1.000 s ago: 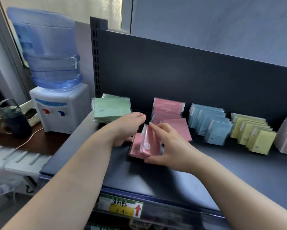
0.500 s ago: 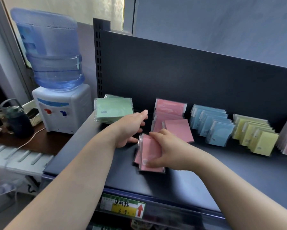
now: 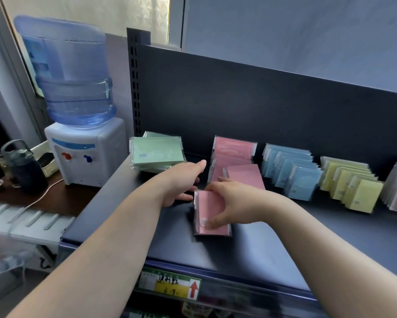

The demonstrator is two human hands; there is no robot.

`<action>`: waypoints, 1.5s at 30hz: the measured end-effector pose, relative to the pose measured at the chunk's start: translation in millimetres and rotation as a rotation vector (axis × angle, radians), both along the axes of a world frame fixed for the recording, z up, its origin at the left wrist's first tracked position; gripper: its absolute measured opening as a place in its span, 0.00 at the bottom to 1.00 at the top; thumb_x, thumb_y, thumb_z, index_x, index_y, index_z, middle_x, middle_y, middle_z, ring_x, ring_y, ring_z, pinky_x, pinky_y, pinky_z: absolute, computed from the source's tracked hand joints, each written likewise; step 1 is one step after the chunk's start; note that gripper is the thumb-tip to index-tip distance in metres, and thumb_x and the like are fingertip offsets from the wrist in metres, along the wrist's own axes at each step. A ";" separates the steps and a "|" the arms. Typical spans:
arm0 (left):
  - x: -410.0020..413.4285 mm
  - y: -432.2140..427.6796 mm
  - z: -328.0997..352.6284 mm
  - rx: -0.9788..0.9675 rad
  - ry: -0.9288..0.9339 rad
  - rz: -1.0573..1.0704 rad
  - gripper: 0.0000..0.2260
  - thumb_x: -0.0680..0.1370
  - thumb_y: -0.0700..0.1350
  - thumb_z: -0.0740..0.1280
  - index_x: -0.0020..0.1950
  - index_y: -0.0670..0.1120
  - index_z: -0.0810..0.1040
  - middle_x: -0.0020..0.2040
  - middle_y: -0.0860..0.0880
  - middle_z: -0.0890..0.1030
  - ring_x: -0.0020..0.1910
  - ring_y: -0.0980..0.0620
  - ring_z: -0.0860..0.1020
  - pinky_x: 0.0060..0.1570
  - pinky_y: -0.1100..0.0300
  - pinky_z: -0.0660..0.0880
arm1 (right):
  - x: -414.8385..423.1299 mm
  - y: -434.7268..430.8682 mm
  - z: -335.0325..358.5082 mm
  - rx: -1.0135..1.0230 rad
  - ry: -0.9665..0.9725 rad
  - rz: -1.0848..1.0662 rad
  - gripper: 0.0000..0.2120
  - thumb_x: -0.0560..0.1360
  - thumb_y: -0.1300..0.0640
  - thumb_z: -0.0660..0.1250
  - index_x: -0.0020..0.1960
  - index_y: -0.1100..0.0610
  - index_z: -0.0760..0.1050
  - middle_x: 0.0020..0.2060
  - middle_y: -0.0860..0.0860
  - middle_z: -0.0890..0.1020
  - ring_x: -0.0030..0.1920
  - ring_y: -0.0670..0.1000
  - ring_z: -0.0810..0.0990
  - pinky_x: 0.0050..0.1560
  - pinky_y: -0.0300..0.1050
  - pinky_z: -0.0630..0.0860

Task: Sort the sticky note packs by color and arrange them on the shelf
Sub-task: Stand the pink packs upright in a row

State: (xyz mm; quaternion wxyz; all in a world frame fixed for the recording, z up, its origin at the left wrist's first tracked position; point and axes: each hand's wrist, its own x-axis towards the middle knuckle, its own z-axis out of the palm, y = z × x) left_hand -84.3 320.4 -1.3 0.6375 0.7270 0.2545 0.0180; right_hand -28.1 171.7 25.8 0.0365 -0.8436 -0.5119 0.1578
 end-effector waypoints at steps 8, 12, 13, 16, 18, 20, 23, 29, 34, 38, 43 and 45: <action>-4.4 -3.1 1.9 -0.104 -0.048 -0.038 0.16 0.81 0.58 0.56 0.56 0.48 0.74 0.39 0.47 0.76 0.38 0.50 0.74 0.41 0.58 0.73 | -9.6 -9.7 -5.6 0.180 0.013 0.041 0.39 0.66 0.47 0.75 0.70 0.47 0.58 0.52 0.47 0.62 0.49 0.48 0.70 0.46 0.37 0.67; -2.3 -5.6 0.7 -0.113 -0.056 -0.083 0.19 0.81 0.59 0.55 0.58 0.46 0.75 0.41 0.46 0.77 0.40 0.49 0.74 0.41 0.57 0.73 | -6.7 -21.8 -6.4 0.222 0.062 0.032 0.38 0.66 0.48 0.75 0.70 0.46 0.60 0.54 0.47 0.63 0.51 0.48 0.71 0.47 0.35 0.66; -1.2 -6.2 0.2 -0.106 -0.048 -0.091 0.20 0.81 0.59 0.54 0.58 0.46 0.75 0.43 0.45 0.78 0.40 0.49 0.74 0.41 0.57 0.74 | -4.0 -25.8 -6.0 0.225 0.088 0.020 0.37 0.66 0.48 0.75 0.70 0.46 0.61 0.56 0.46 0.63 0.53 0.46 0.69 0.48 0.33 0.64; 2.1 -8.3 -1.9 -0.081 -0.022 -0.110 0.20 0.81 0.58 0.55 0.59 0.45 0.75 0.45 0.44 0.78 0.39 0.49 0.75 0.41 0.57 0.75 | 12.4 -41.5 2.7 0.241 0.147 -0.058 0.35 0.68 0.49 0.75 0.70 0.44 0.63 0.58 0.44 0.63 0.56 0.42 0.68 0.51 0.31 0.63; 3.6 -10.7 -3.7 -0.050 -0.005 -0.126 0.16 0.81 0.55 0.56 0.59 0.45 0.74 0.46 0.44 0.77 0.38 0.51 0.75 0.40 0.59 0.75 | 29.5 -50.9 11.7 0.287 0.174 -0.139 0.32 0.68 0.52 0.74 0.69 0.44 0.65 0.57 0.43 0.65 0.55 0.43 0.71 0.54 0.32 0.68; 6.7 -12.6 -7.2 0.008 -0.002 -0.141 0.12 0.82 0.52 0.58 0.58 0.47 0.74 0.47 0.45 0.77 0.38 0.52 0.75 0.39 0.60 0.74 | 46.4 -55.7 18.3 0.302 0.177 -0.205 0.29 0.68 0.57 0.72 0.66 0.44 0.68 0.56 0.44 0.66 0.53 0.43 0.73 0.53 0.35 0.72; 10.7 -16.0 -11.6 0.074 -0.027 -0.140 0.08 0.81 0.48 0.59 0.57 0.48 0.74 0.46 0.47 0.76 0.38 0.53 0.74 0.39 0.60 0.74 | 60.2 -52.5 17.2 0.227 0.134 -0.202 0.27 0.69 0.60 0.68 0.65 0.42 0.69 0.57 0.45 0.67 0.51 0.45 0.74 0.52 0.38 0.72; 15.3 -17.4 -15.1 0.292 -0.068 -0.110 0.14 0.80 0.45 0.62 0.66 0.50 0.70 0.55 0.49 0.76 0.48 0.50 0.76 0.47 0.57 0.76 | 65.6 -55.2 0.9 0.286 0.086 -0.239 0.37 0.72 0.60 0.67 0.76 0.44 0.55 0.71 0.47 0.63 0.69 0.50 0.64 0.67 0.39 0.61; 27.1 -21.6 -5.9 0.501 -0.072 -0.127 0.23 0.78 0.42 0.62 0.73 0.47 0.63 0.66 0.47 0.71 0.46 0.54 0.72 0.42 0.64 0.70 | 60.1 -66.3 -18.0 0.374 0.327 -0.456 0.37 0.75 0.50 0.67 0.77 0.51 0.51 0.68 0.47 0.70 0.66 0.48 0.71 0.65 0.38 0.64; 46.8 -29.6 5.4 0.211 -0.012 0.003 0.10 0.74 0.41 0.62 0.54 0.46 0.70 0.47 0.48 0.78 0.46 0.49 0.77 0.47 0.58 0.74 | 60.4 -59.0 -36.5 0.586 0.602 -0.584 0.29 0.73 0.57 0.68 0.70 0.52 0.62 0.57 0.46 0.80 0.54 0.46 0.80 0.59 0.45 0.76; 79.1 -29.2 1.8 -0.066 -0.053 0.194 0.12 0.76 0.38 0.58 0.55 0.37 0.77 0.47 0.38 0.82 0.42 0.41 0.81 0.44 0.52 0.78 | 57.7 -46.1 -38.0 0.751 0.820 -0.661 0.28 0.72 0.70 0.66 0.68 0.58 0.60 0.50 0.49 0.80 0.53 0.51 0.81 0.56 0.47 0.78; 84.4 -32.6 -1.3 -0.082 -0.067 0.220 0.12 0.78 0.37 0.56 0.52 0.37 0.78 0.43 0.40 0.81 0.36 0.43 0.80 0.35 0.56 0.78 | 61.1 -43.7 -37.1 0.773 0.849 -0.669 0.32 0.72 0.71 0.67 0.71 0.60 0.57 0.50 0.49 0.80 0.53 0.52 0.81 0.56 0.47 0.78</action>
